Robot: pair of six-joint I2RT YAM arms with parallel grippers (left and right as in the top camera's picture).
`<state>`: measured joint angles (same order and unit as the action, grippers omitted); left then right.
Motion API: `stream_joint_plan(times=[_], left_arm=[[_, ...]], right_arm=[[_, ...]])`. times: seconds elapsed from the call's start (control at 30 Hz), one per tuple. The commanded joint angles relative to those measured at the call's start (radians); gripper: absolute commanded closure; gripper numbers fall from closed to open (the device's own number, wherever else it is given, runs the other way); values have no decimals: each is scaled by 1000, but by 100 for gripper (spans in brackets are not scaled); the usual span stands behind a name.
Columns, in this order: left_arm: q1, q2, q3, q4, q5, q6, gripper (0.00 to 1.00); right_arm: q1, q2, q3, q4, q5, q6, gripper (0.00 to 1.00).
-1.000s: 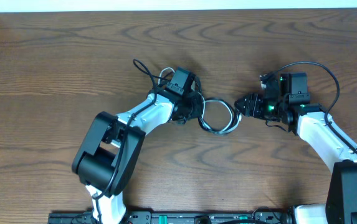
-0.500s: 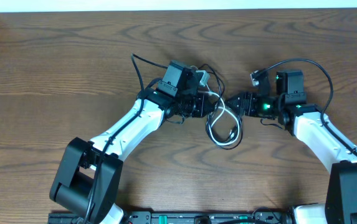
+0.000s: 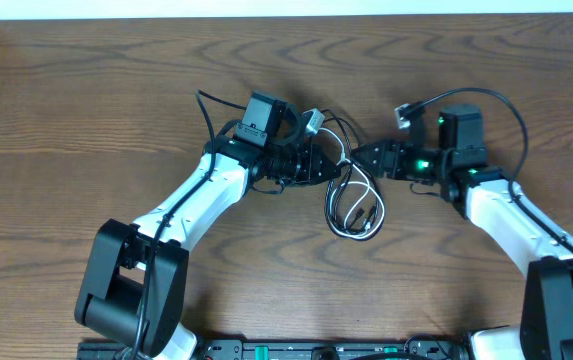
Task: Untangle cables
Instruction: 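Pull the grippers apart, separating black cable from white cable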
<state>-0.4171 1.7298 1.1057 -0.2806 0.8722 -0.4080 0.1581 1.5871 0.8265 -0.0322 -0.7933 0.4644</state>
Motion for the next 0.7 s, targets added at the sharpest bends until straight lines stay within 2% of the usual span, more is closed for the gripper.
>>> stream_joint_plan(times=[0.0,0.13,0.23,0.3,0.43,0.67], left_arm=[[6,-6,6,2,63,-16,92],[7,-6,6,3,63,-39,93],[8,-6,6,2,63,-39,93],[14,-6,6,2,63,-39,93],[54,-10,6,2,89,-39,92],[187,-63,6,-6,142,-39,93]], right_arm=[[51,38,11,27,5,10,44],[95,55,11,51,45,10,48],[112,73,11,46,109,34,65],[110,85,11,43,153,66,83],[87,89,11,24,228,82,98],[-23,89,11,-117,324,113,99]])
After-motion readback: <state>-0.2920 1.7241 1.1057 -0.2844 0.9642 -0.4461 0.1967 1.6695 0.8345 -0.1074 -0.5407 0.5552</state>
